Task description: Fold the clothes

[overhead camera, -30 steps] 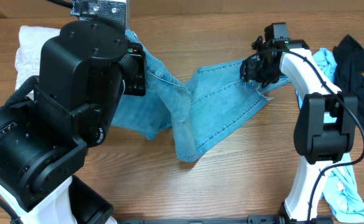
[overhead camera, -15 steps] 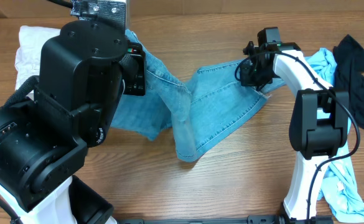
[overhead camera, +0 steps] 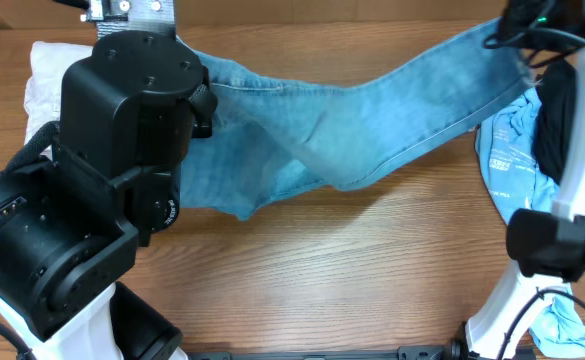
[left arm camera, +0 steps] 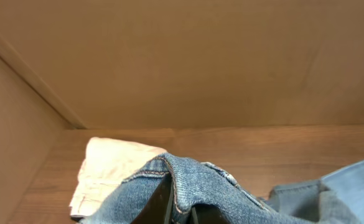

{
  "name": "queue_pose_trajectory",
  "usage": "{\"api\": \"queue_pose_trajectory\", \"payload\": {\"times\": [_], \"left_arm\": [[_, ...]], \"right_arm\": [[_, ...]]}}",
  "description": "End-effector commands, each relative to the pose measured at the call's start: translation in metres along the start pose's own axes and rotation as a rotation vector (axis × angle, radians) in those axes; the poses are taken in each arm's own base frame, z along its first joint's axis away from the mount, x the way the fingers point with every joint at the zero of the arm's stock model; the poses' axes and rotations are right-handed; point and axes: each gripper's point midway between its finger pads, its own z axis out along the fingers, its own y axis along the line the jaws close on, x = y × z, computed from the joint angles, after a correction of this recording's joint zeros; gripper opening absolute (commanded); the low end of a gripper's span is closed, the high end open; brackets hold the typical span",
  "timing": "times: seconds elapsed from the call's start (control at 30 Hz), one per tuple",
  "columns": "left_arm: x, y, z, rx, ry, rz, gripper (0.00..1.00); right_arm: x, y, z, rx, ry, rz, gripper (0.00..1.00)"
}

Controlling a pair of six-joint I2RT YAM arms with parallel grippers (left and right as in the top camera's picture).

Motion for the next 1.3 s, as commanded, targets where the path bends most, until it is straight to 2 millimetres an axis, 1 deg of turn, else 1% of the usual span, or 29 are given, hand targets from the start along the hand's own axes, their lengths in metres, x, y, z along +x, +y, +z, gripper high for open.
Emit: {"api": "queue_pose_trajectory", "payload": {"times": [0.0, 0.03, 0.07, 0.13, 0.2, 0.27, 0.37, 0.43, 0.47, 0.5, 0.6, 0.67, 0.73, 0.77, 0.8, 0.83, 0.9, 0.97, 1.0, 1.03, 1.1, 1.13, 1.17, 1.2, 1.23, 1.27], "left_arm": [[-0.014, 0.031, -0.026, -0.047, -0.086, -0.045, 0.09], [-0.015, 0.034, -0.030, -0.045, -0.093, -0.053, 0.09], [-0.016, 0.036, -0.033, -0.044, -0.098, -0.058, 0.09], [-0.016, 0.039, -0.039, -0.028, -0.107, -0.069, 0.09], [-0.017, 0.039, -0.045, 0.011, -0.114, -0.082, 0.08], [-0.017, 0.039, -0.057, 0.082, -0.125, -0.103, 0.07], [-0.016, 0.042, -0.075, 0.159, -0.140, -0.137, 0.05], [-0.014, 0.047, -0.082, 0.172, -0.147, -0.148, 0.05], [-0.012, 0.050, -0.083, 0.160, -0.143, -0.143, 0.05], [-0.011, 0.051, -0.080, 0.143, -0.134, -0.135, 0.05], [-0.008, 0.042, -0.058, 0.076, -0.093, -0.095, 0.06], [-0.006, 0.033, -0.036, 0.011, -0.062, -0.060, 0.06], [-0.003, 0.022, -0.008, -0.042, -0.019, -0.033, 0.04], [-0.001, 0.018, 0.009, -0.072, 0.004, -0.030, 0.04], [0.000, 0.016, 0.026, -0.100, 0.023, -0.029, 0.04], [0.002, 0.014, 0.042, -0.126, 0.042, -0.028, 0.04], [0.006, 0.008, 0.086, -0.144, 0.087, -0.043, 0.04], [0.012, 0.007, 0.123, -0.140, 0.125, -0.066, 0.04], [0.016, 0.007, 0.138, -0.138, 0.141, -0.076, 0.04], [0.022, 0.009, 0.166, -0.135, 0.170, -0.094, 0.04], [0.035, 0.008, 0.201, -0.114, 0.215, -0.112, 0.04], [0.049, 0.005, 0.230, -0.094, 0.258, -0.120, 0.04], [0.059, 0.003, 0.245, -0.094, 0.282, -0.123, 0.04], [0.066, 0.002, 0.258, -0.095, 0.301, -0.122, 0.04], [0.078, 0.001, 0.277, -0.106, 0.325, -0.117, 0.04], [0.089, 0.000, 0.294, -0.116, 0.345, -0.112, 0.04]], "right_arm": [[-0.027, -0.019, -0.071, 0.045, -0.178, 0.061, 0.04], [-0.029, -0.027, -0.088, 0.062, -0.215, 0.070, 0.04], [-0.030, -0.030, -0.101, 0.069, -0.239, 0.077, 0.04], [-0.030, -0.033, -0.132, 0.064, -0.291, 0.086, 0.04], [-0.027, -0.031, -0.158, 0.063, -0.334, 0.087, 0.04], [-0.019, -0.027, -0.196, 0.086, -0.391, 0.086, 0.04], [-0.009, -0.020, -0.238, 0.111, -0.465, 0.078, 0.04], [-0.005, -0.012, -0.262, 0.120, -0.521, 0.062, 0.04], [-0.006, -0.011, -0.266, 0.120, -0.534, 0.057, 0.04], [-0.009, -0.012, -0.264, 0.119, -0.537, 0.057, 0.04], [-0.018, -0.018, -0.235, 0.074, -0.484, 0.068, 0.04], [-0.027, -0.029, -0.199, 0.042, -0.424, 0.086, 0.04], [-0.036, -0.044, -0.160, 0.024, -0.370, 0.105, 0.04], [-0.040, -0.050, -0.146, 0.022, -0.355, 0.110, 0.04], [-0.047, -0.059, -0.120, 0.013, -0.333, 0.115, 0.04], [-0.051, -0.064, -0.106, 0.002, -0.324, 0.117, 0.04], [-0.061, -0.077, -0.059, -0.044, -0.299, 0.121, 0.04], [-0.065, -0.086, -0.021, -0.059, -0.274, 0.123, 0.04], [-0.066, -0.090, 0.000, -0.065, -0.262, 0.123, 0.04], [-0.067, -0.092, 0.022, -0.073, -0.251, 0.118, 0.04], [-0.068, -0.093, 0.057, -0.081, -0.238, 0.115, 0.04], [-0.068, -0.094, 0.080, -0.067, -0.228, 0.126, 0.04], [-0.067, -0.094, 0.097, -0.054, -0.222, 0.120, 0.04], [-0.067, -0.094, 0.108, -0.043, -0.220, 0.116, 0.04], [-0.066, -0.094, 0.128, -0.022, -0.217, 0.106, 0.04], [-0.066, -0.093, 0.141, -0.011, -0.218, 0.100, 0.04]]}}
